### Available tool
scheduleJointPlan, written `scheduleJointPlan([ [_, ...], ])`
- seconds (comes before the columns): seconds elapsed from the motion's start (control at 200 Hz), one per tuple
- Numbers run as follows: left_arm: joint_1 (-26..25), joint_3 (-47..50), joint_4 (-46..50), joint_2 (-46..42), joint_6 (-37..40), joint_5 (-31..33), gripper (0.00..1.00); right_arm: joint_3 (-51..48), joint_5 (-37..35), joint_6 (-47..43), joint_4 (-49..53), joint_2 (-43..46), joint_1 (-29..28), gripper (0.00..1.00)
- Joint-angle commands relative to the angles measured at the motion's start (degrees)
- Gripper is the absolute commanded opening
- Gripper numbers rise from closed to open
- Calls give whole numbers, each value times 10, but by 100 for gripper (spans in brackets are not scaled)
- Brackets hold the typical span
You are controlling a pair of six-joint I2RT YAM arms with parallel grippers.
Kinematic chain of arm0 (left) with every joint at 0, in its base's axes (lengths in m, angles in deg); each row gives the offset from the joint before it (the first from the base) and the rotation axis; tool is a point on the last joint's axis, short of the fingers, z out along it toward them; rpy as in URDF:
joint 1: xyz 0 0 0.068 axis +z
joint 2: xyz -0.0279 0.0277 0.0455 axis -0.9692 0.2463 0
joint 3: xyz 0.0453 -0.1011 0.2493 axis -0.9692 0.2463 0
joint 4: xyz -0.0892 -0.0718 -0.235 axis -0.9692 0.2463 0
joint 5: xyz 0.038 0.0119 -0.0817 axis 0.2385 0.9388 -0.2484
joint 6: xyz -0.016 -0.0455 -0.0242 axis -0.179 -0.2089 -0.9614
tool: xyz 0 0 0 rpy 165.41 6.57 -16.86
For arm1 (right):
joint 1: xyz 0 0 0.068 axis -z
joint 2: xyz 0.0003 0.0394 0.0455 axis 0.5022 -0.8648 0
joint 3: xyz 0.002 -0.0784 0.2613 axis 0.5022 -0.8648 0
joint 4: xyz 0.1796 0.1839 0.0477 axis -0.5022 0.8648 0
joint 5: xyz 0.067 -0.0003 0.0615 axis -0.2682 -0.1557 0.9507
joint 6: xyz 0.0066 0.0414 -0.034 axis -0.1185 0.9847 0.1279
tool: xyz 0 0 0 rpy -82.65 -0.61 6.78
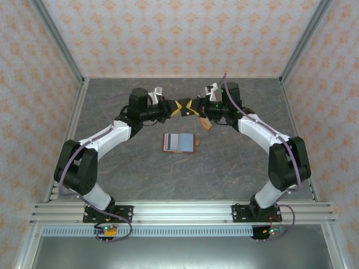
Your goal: Take the credit cards out of the card holder
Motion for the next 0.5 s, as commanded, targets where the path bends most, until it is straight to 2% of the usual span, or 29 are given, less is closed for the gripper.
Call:
scheduleJointPlan([
  [0.0, -2, -5, 9, -9, 1, -1, 16, 23, -13, -52, 31, 14, 2, 6],
  [0.08, 1, -12, 73, -18, 32, 27, 41, 38, -58, -110, 94, 20, 3, 0],
  [0.17, 8, -15, 149, -27, 74, 69, 67, 59, -145, -195, 175, 29, 3, 0],
  [0.265, 20, -25, 235, -32, 127, 121, 78, 82, -250, -272, 247, 33, 3, 0],
  [0.365, 27, -47, 353, -34, 195, 216, 87, 105, -342, -349, 293, 34, 5, 0],
  [0.435, 31, -50, 398, -37, 230, 268, 92, 113, -398, -402, 304, 33, 5, 0],
  [0.495, 38, -46, 414, -38, 252, 283, 94, 121, -452, -446, 313, 24, 5, 0],
])
